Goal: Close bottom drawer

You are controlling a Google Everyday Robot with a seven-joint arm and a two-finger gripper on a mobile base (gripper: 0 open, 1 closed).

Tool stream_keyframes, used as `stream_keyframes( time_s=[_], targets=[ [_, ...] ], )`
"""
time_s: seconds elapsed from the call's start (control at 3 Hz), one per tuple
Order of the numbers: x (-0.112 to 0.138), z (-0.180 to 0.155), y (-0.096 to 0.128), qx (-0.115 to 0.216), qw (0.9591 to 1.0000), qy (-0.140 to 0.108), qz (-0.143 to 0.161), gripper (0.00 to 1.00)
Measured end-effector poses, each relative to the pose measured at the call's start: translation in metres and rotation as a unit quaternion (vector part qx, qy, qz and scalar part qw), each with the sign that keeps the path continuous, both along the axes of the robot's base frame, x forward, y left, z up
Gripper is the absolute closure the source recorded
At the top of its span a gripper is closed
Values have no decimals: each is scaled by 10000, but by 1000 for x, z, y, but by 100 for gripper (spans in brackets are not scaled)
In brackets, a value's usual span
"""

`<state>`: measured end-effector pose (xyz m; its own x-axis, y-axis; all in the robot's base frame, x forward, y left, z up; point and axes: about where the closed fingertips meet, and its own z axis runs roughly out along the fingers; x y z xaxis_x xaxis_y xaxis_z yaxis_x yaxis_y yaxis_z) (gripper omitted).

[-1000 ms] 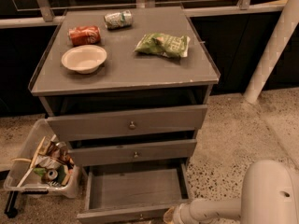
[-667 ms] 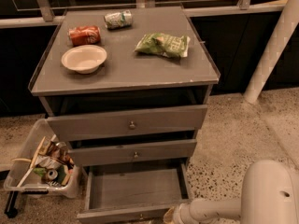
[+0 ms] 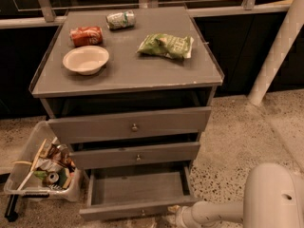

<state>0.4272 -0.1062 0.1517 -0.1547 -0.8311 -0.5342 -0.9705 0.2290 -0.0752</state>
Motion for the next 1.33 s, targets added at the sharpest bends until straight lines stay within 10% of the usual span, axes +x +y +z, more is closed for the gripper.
stream_keyframes(
  time_s=[1.33],
  targets=[
    [125,29,-46,733,9914,-1052,259,87]
  ],
)
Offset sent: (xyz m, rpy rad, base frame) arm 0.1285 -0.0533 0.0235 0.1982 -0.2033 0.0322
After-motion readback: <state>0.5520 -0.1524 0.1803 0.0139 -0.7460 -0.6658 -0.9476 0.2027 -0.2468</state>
